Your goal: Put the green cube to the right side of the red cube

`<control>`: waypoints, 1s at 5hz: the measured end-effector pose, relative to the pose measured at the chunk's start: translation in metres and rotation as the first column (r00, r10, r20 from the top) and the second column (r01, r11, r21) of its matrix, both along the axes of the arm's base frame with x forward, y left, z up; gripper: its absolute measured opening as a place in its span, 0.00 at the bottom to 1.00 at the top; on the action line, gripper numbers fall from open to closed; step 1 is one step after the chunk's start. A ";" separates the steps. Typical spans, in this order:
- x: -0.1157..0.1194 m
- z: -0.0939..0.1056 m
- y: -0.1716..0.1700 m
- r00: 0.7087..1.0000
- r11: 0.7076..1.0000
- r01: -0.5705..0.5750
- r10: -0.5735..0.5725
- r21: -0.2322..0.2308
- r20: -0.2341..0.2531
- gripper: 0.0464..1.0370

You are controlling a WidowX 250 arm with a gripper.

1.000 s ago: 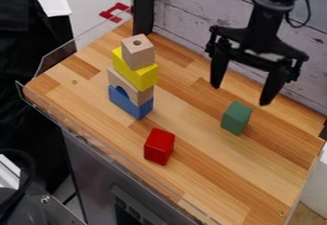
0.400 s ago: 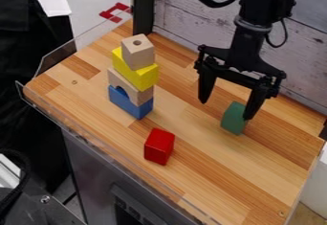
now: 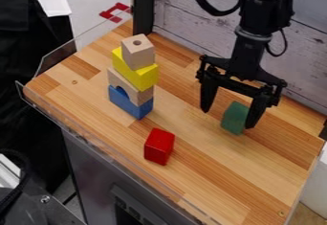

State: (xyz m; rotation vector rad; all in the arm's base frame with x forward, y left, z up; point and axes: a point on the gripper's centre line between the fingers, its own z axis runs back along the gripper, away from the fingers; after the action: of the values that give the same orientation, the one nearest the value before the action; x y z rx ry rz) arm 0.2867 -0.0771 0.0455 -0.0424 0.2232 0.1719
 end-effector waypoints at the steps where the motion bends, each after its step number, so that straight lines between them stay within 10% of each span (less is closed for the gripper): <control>1: 0.001 -0.011 -0.003 0.999 1.000 0.003 -0.003 -0.009 -0.037 0.96; 4: 0.009 -0.026 -0.006 0.998 0.999 0.010 -0.012 -0.039 -0.061 0.91; 5: 0.013 -0.029 -0.005 0.998 0.999 0.011 -0.013 -0.037 -0.059 0.66</control>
State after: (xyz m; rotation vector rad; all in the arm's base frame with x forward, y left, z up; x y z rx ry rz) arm 0.2992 -0.0824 0.0167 -0.0726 0.2852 0.1572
